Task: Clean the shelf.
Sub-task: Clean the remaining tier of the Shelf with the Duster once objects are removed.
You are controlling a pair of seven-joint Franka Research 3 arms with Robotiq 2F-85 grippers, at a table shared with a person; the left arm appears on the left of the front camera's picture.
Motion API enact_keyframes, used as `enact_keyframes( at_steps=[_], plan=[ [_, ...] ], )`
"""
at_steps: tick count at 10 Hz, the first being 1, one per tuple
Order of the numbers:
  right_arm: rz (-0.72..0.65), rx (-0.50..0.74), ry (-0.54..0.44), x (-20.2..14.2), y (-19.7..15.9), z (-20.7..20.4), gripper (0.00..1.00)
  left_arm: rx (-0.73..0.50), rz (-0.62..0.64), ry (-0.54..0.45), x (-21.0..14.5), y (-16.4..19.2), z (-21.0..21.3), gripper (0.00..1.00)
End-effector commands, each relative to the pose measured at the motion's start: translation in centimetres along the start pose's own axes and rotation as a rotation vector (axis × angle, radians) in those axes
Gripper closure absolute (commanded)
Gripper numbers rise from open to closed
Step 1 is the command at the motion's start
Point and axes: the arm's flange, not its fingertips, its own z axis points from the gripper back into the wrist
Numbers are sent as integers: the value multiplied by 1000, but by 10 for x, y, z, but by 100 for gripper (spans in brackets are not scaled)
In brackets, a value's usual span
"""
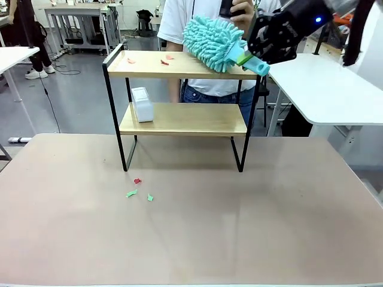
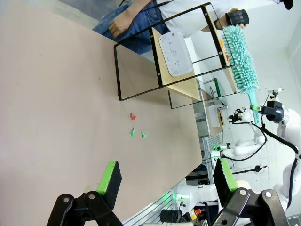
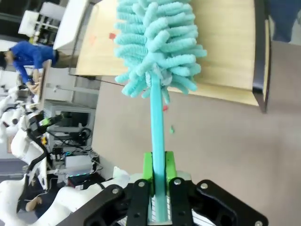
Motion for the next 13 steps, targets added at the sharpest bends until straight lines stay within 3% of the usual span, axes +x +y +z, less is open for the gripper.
enact_keyframes(
  at_steps=[1,6,13],
  plan=[
    [-17,-55,11,18,12,-15,100,-25,-22,-19,1,-2,-1,0],
    [8,-39,42,24,21,-26,100,-25,-22,-19,1,-2,-1,0],
    [202,83,266,29,41,-45,100,-25,-22,-19,1,-2,-1,0]
  ],
)
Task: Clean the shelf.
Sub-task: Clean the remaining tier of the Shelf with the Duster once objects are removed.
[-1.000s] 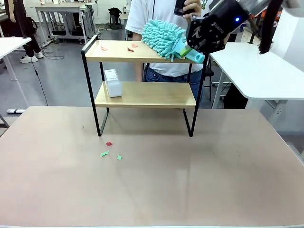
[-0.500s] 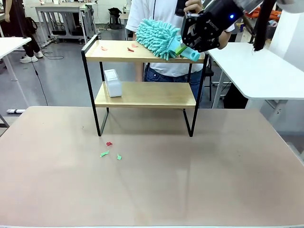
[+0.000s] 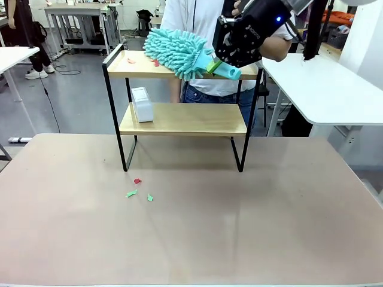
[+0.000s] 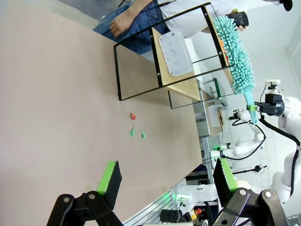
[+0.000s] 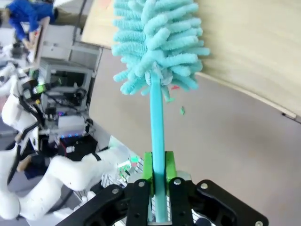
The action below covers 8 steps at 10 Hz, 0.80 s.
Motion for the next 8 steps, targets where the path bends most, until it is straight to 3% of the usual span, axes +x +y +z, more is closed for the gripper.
enact_keyframes(
  at_steps=[1,5,8],
  plan=[
    [93,54,82,7,-1,3,100,-25,-22,-19,1,-1,-1,0],
    [283,143,271,2,-1,6,100,-25,-22,-19,1,-1,-1,0],
    [317,206,352,-9,-14,21,100,-25,-22,-19,1,-1,-1,0]
  ],
)
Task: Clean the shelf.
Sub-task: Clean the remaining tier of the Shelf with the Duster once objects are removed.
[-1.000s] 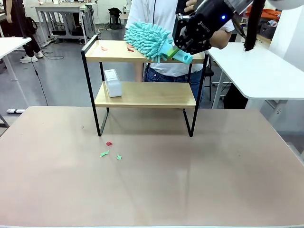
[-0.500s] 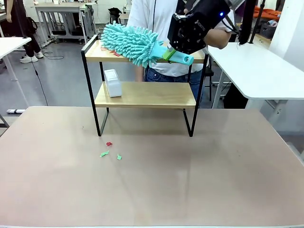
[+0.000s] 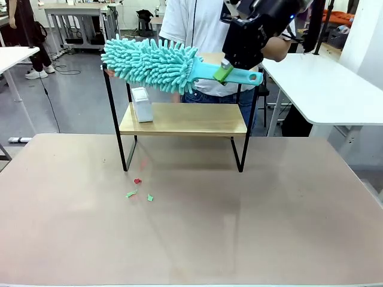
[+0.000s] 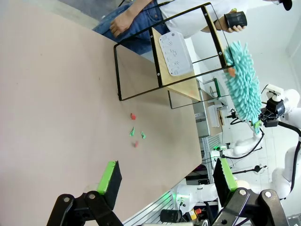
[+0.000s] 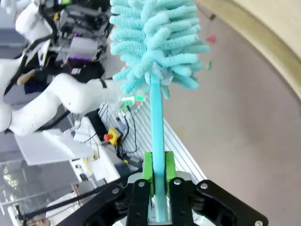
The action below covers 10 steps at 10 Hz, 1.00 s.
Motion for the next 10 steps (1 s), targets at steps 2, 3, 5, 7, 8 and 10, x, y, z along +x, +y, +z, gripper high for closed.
enact_keyframes(
  at_steps=[2,3,5,7,8,10],
  plan=[
    [89,125,121,-22,-8,20,100,-25,-22,-19,1,-2,-1,0],
    [104,146,144,-32,-9,24,100,-25,-22,-19,1,-2,-1,0],
    [94,147,144,-54,-13,35,100,-25,-22,-19,1,-2,-1,0],
    [85,152,119,-63,-16,38,100,-25,-22,-19,1,-2,-1,0],
    [82,162,117,-64,-18,38,100,-25,-22,-19,1,-2,-1,0],
    [76,242,49,-75,-27,45,100,-25,-22,-19,1,-2,-1,0]
  ],
)
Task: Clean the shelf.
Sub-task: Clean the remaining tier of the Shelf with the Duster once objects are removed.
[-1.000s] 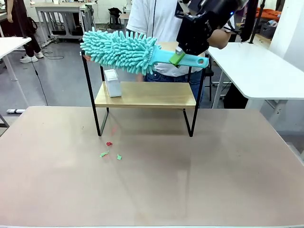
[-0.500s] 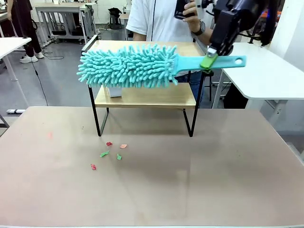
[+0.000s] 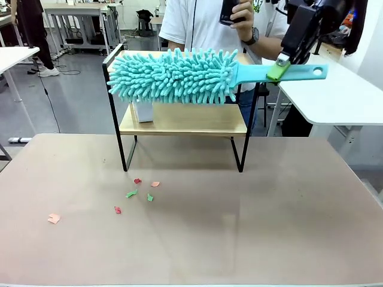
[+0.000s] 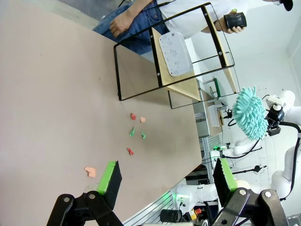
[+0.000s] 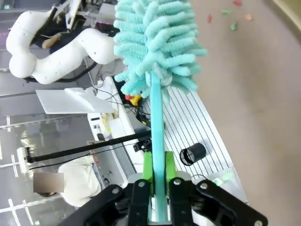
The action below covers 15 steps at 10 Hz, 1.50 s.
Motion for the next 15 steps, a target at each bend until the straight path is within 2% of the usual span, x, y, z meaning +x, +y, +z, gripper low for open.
enact_keyframes(
  at_steps=[1,3,4,5,7,8,10,12,14,15],
  plan=[
    [33,155,-164,-37,-13,12,100,-24,-22,-19,1,-1,-1,0],
    [-20,289,-450,-114,-33,40,100,-24,-22,-19,1,-1,-1,0],
    [-64,290,-674,-164,-43,54,100,-24,-22,-19,1,-1,-1,0],
    [-72,306,-855,-204,-51,62,100,-24,-22,-19,1,-1,-1,0],
    [-189,324,-1043,-262,-82,66,100,-24,-22,-19,1,-1,-1,0],
    [-314,333,-1105,-285,-117,61,100,-24,-22,-19,1,-1,-1,0],
    [-493,401,-1141,-319,-189,34,100,-24,-22,-19,1,-1,-1,0],
    [-585,512,-1082,-337,-239,-8,100,-24,-22,-19,1,-1,-1,0],
    [-633,589,-923,-337,-257,-38,100,-24,-22,-19,1,-1,-1,0],
    [-671,599,-912,-330,-261,-42,100,-24,-22,-19,1,-1,-1,0]
  ],
)
